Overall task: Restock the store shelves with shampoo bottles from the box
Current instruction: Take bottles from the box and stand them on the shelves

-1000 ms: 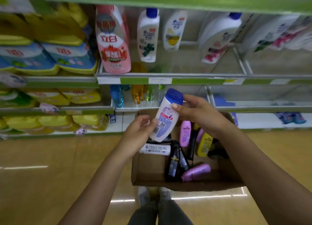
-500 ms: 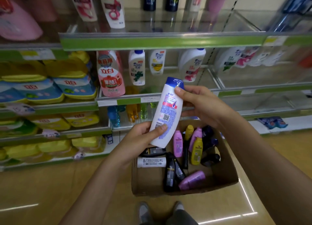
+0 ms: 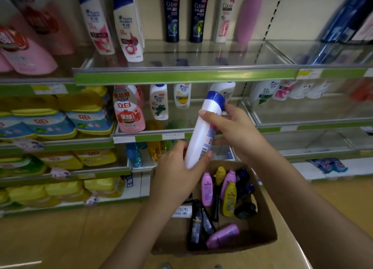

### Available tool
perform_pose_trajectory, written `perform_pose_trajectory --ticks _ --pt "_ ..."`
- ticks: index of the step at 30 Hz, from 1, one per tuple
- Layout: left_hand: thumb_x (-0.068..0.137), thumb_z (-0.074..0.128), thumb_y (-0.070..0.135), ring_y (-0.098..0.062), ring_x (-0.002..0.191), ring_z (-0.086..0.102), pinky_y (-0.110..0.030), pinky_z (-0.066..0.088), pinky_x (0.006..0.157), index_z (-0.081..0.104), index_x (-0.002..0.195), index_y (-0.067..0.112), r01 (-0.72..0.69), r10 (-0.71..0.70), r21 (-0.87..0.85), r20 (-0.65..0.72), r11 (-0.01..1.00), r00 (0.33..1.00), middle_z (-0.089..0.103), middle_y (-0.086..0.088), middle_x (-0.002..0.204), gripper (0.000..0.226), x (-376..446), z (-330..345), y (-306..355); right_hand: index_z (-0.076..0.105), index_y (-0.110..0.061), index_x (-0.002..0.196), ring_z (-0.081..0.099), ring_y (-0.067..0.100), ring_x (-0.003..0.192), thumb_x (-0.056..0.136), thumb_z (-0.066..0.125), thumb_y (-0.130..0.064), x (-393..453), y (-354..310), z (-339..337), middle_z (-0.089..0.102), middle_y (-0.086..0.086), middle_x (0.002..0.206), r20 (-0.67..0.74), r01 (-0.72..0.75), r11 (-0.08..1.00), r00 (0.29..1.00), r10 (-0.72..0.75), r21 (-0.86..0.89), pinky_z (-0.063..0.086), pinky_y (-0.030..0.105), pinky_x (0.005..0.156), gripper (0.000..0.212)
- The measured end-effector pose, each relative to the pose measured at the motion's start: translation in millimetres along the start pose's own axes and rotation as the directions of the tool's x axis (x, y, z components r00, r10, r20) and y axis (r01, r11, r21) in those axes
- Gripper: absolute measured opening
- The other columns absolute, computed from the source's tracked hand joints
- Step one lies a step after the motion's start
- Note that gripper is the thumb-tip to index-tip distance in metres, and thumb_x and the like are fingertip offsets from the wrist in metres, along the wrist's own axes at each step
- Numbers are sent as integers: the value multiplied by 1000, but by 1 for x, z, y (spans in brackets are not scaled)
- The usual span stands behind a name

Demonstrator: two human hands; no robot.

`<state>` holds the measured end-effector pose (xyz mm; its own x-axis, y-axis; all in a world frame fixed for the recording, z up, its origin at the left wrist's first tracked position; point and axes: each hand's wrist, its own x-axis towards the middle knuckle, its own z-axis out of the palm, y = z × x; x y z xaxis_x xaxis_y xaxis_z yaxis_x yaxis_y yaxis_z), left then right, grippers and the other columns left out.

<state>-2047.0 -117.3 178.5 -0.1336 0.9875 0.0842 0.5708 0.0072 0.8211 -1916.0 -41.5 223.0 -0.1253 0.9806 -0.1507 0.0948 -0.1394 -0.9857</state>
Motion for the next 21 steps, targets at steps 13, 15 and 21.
perform_pose_trajectory --ticks 13,15,21 --pt "92 54 40 -5 94 52 -27 52 75 27 139 27 -51 49 53 43 997 998 45 9 117 56 -4 47 43 60 -14 112 72 21 90 85 71 -34 -4 -13 -51 71 9 100 58 14 1000 998 -13 -12 61 41 79 36" --pt "91 53 46 -4 99 49 -21 50 76 24 140 29 -71 67 72 59 995 996 40 11 121 60 -4 52 53 61 -10 111 71 23 89 88 69 -28 -3 -14 -60 70 12 99 28 44 999 999 -44 -4 60 40 79 30" --pt "75 60 51 7 88 66 -16 52 76 53 106 40 329 -127 -529 381 782 916 70 21 95 33 3 49 71 62 -4 110 70 19 78 93 58 -14 -3 -18 -93 71 11 93 71 100 992 992 -105 76 55 28 64 20"
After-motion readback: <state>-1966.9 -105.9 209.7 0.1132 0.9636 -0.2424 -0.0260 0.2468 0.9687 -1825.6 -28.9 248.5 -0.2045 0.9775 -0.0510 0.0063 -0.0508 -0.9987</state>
